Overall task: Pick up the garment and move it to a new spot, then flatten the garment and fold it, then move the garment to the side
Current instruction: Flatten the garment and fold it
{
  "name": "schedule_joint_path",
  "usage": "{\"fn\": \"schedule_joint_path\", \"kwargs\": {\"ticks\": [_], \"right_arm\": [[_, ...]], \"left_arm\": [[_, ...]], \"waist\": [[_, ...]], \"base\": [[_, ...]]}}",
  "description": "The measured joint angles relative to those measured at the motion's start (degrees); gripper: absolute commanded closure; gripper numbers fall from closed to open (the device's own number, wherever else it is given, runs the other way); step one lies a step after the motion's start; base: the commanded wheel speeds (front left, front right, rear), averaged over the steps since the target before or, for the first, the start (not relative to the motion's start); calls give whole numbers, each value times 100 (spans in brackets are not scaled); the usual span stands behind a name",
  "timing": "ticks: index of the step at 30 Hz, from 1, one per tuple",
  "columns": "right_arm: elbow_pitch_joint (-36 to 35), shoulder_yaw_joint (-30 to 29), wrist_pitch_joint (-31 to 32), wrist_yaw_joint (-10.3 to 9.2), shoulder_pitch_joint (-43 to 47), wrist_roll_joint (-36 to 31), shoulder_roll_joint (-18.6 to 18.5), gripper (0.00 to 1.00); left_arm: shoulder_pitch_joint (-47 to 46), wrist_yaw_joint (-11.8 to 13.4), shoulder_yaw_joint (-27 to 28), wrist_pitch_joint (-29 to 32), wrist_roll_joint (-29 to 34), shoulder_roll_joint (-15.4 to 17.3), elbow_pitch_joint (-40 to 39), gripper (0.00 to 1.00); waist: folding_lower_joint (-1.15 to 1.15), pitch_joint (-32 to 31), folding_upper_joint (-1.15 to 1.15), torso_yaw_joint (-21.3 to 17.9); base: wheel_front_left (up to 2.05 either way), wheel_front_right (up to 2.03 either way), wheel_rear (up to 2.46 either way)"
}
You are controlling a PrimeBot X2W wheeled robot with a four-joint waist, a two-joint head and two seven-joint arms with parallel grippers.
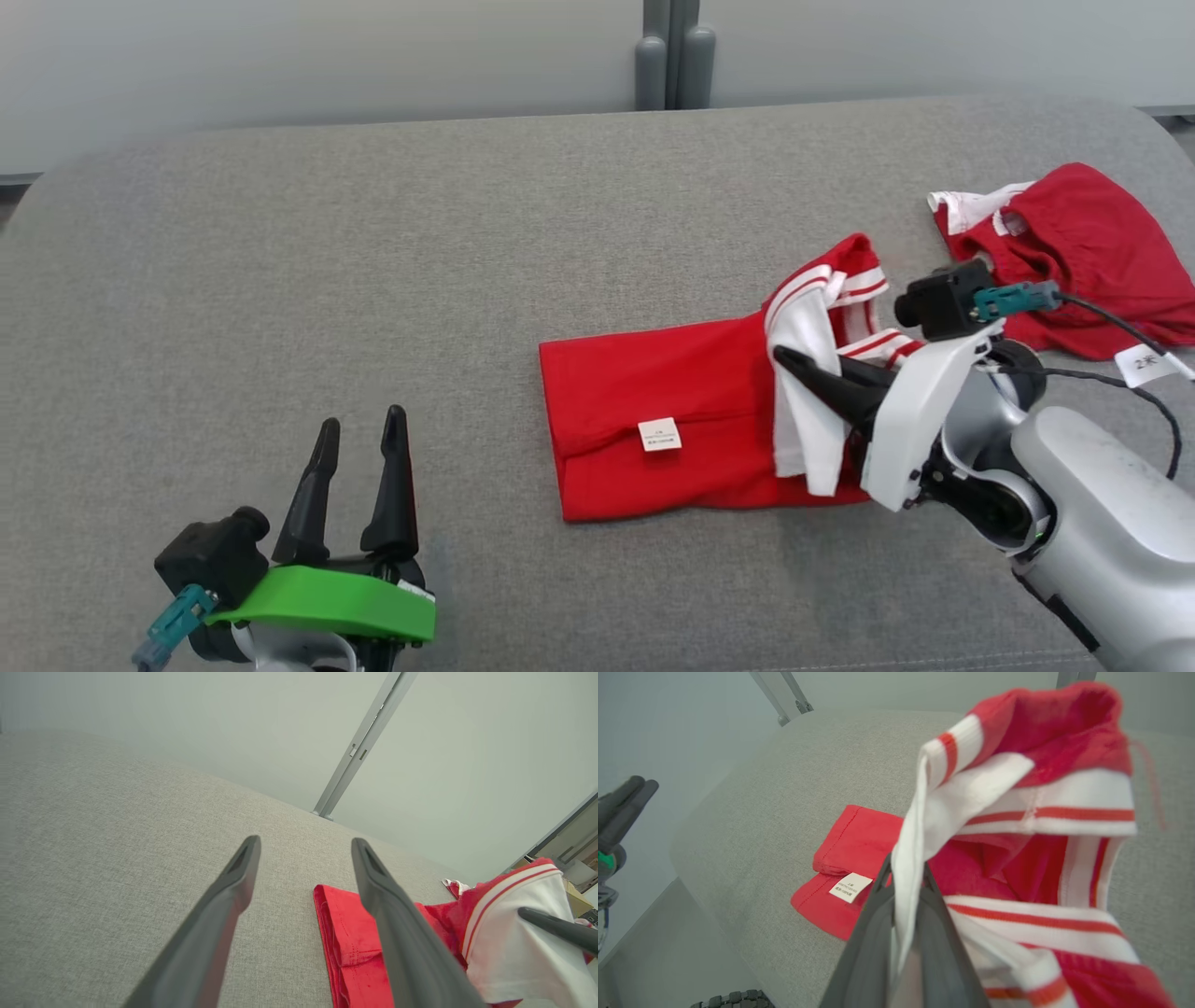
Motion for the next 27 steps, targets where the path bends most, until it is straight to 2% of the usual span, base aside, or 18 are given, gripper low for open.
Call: {"fn": "schedule_joint_path", "kwargs": {"ticks": [6, 13, 20, 21, 22, 23, 24, 27], "right_arm": [[11, 254, 212, 0, -135, 35, 275, 100], [571, 330, 455, -4, -279, 10, 495, 100], [1069, 353, 643, -132, -616, -130, 668, 100], [1147, 354, 670, -171, -663, -135, 672, 87], [1230, 356, 709, -205, -705, -142, 673, 59], [1299, 359, 727, -221, -738, -166, 678, 24], [1354, 366, 739, -233, -776, -193, 691, 0], [1382, 415, 743, -203, -958, -202, 847, 0]], "left_arm": [[27, 0, -110, 0, -18, -19, 13, 0], [37, 0, -170, 0, -48, -37, 18, 0], [37, -1, -301, 0, -52, -63, 20, 0], [37, -2, -316, 0, -53, -67, 21, 0], [37, -4, -325, 0, -60, -75, 27, 0], [37, -9, -325, 0, -71, -85, 38, 0], [37, -9, -324, 0, -90, -91, 46, 0], [37, -9, -267, -1, -114, -116, 83, 0]], "waist": [[0, -58, 0, 325], [0, -58, 0, 745], [0, 33, 0, 1151], [0, 52, 0, 1203], [0, 73, 0, 1255], [0, 92, 0, 1303], [0, 112, 0, 1349], [0, 165, 0, 1463]], "base": [[0, 0, 0], [0, 0, 0], [0, 0, 0], [0, 0, 0], [0, 0, 0], [0, 0, 0], [0, 0, 0], [0, 0, 0]]}}
